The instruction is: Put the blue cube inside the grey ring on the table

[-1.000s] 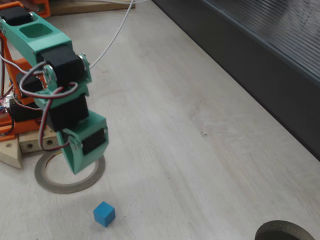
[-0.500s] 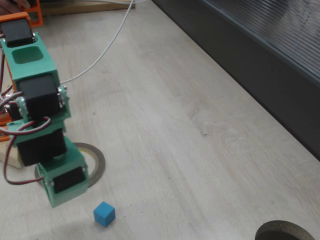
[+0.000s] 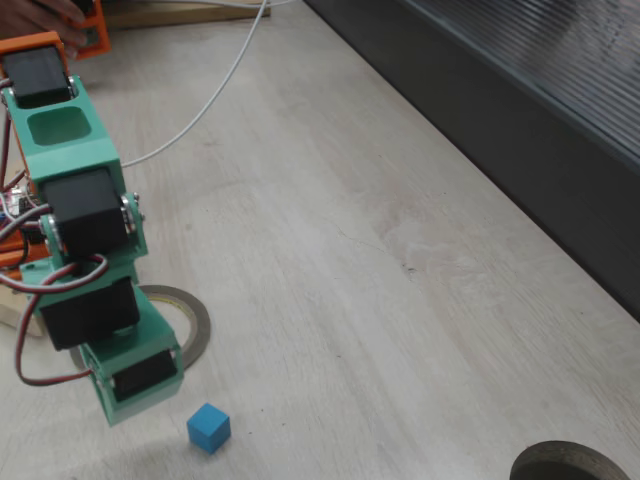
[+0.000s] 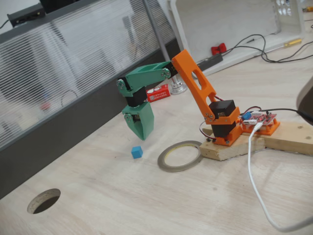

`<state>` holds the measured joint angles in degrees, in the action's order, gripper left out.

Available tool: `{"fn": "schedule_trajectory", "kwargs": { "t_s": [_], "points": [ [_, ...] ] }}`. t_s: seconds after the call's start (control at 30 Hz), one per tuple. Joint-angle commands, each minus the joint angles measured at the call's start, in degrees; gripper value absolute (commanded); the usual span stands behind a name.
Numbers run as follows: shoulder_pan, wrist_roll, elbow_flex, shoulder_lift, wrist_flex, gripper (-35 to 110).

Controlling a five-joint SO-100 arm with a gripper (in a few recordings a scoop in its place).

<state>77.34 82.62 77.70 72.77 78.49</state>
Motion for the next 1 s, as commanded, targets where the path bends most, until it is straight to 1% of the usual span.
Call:
{"fn": "schedule_trajectory", "kwargs": {
  "t_s": [0.0, 0.1, 0.23, 0.3, 0.73, 0.97],
  "points": [
    [-0.09, 0.97, -1.41, 0.7, -0.44, 0],
    [-0.79, 0.97, -1.49, 0.7, -0.44, 0],
    [-6.15, 0.97, -1.49, 0.7, -0.44, 0],
    [-7.12, 0.97, -1.49, 0.7, -0.44, 0],
    [-7.21, 0.97, -1.58, 0.7, -0.53, 0],
    [-7.21, 1.05, -10.2, -0.35, -0.53, 0]
  ]
}}
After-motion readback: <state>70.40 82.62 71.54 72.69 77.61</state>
